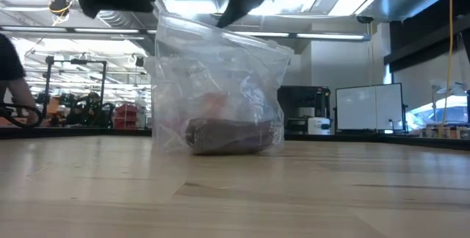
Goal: Roll bandage
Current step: Open the transparent container
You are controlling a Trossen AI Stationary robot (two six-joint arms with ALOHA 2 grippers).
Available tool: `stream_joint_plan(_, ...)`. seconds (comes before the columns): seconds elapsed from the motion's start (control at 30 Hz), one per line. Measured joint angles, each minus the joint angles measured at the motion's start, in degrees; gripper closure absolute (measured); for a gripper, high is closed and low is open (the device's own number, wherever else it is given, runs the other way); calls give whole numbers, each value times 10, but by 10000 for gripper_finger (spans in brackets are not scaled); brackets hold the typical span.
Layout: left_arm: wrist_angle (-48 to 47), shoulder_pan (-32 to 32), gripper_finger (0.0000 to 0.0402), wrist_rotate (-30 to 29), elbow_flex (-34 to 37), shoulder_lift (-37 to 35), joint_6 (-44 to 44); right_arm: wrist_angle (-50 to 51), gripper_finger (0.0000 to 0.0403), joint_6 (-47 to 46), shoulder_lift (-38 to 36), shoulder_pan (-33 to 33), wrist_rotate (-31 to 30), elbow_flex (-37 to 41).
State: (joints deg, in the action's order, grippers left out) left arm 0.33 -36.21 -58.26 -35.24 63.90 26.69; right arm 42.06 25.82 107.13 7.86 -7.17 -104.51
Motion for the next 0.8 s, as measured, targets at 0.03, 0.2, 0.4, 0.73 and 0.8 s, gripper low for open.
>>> stream_joint_plan(0.03,-12,0,264,0,0,0,9,-32,127,2,3,18,16,14)
stream_joint_plan(0.2,-53,0,271,0,0,2,64,-141,151,3,23,83,113,71)
stream_joint_plan(0.4,-57,0,272,0,0,2,90,-186,178,20,51,104,138,98)
stream_joint_plan(0.73,-55,1,272,0,0,2,111,-189,352,34,64,105,96,98)
stream_joint_plan(0.8,-55,1,272,0,0,2,108,-188,371,45,64,104,79,98)
